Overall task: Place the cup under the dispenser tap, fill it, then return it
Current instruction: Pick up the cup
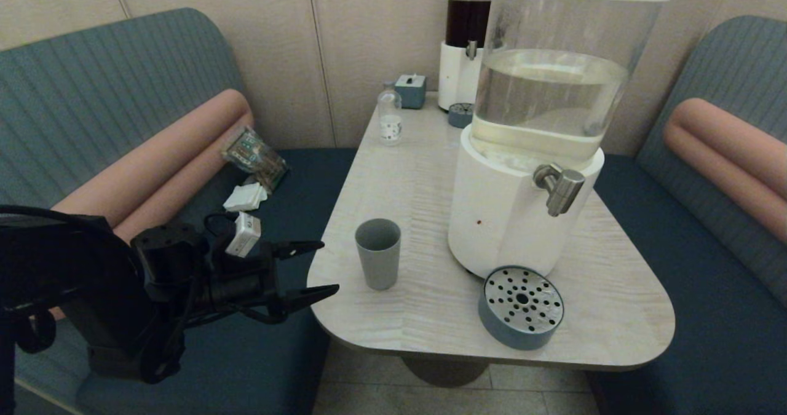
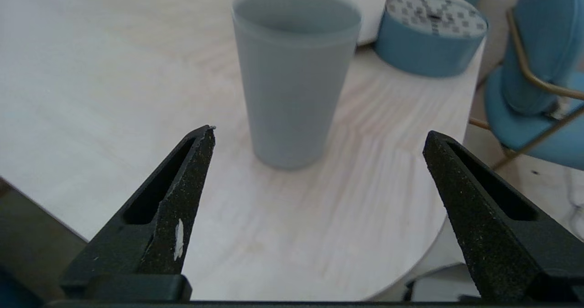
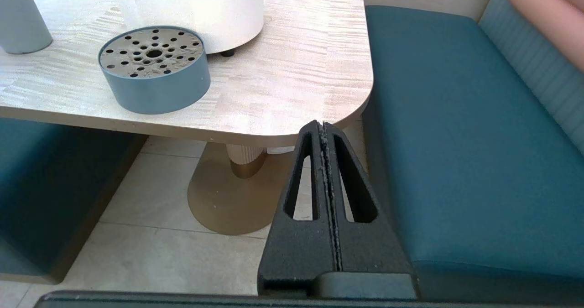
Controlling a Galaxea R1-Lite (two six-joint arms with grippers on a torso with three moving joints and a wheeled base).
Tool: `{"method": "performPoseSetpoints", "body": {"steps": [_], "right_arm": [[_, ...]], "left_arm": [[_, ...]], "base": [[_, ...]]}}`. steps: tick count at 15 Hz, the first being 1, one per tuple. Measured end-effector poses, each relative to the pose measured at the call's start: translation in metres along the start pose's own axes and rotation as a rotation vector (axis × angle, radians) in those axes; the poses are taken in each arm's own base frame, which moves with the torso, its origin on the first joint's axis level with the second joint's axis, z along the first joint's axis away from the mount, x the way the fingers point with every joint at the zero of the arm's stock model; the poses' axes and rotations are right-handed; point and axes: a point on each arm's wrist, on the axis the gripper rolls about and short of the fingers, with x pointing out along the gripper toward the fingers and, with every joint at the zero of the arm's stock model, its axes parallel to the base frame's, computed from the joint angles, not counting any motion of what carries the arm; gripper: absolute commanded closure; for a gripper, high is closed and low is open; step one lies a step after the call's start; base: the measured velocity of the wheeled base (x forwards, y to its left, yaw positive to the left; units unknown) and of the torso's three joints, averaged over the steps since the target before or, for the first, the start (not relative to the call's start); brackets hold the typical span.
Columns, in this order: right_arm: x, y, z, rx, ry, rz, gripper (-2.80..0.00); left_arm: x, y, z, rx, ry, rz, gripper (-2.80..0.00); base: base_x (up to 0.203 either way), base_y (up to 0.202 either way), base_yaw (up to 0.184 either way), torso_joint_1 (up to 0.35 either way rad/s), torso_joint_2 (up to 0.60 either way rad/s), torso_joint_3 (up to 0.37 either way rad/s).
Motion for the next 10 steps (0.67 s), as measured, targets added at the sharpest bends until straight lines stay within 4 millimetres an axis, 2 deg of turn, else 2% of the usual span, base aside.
{"method": "performPoseSetpoints", "body": {"steps": [5, 10], "right_arm": [[0.0, 0.0, 0.0, 0.0, 0.0, 0.0, 0.0], [0.0, 0.0, 0.0, 0.0, 0.0, 0.0, 0.0]], "left_arm": [[0.019, 0.027, -0.017, 0.034, -0.018, -0.009, -2.8], [0.05, 0.029, -0.02, 0.034, -0.042, -0.067, -2.8]], "base": [[0.0, 0.0, 0.0, 0.0, 0.0, 0.0], [0.0, 0.0, 0.0, 0.0, 0.0, 0.0]]}}
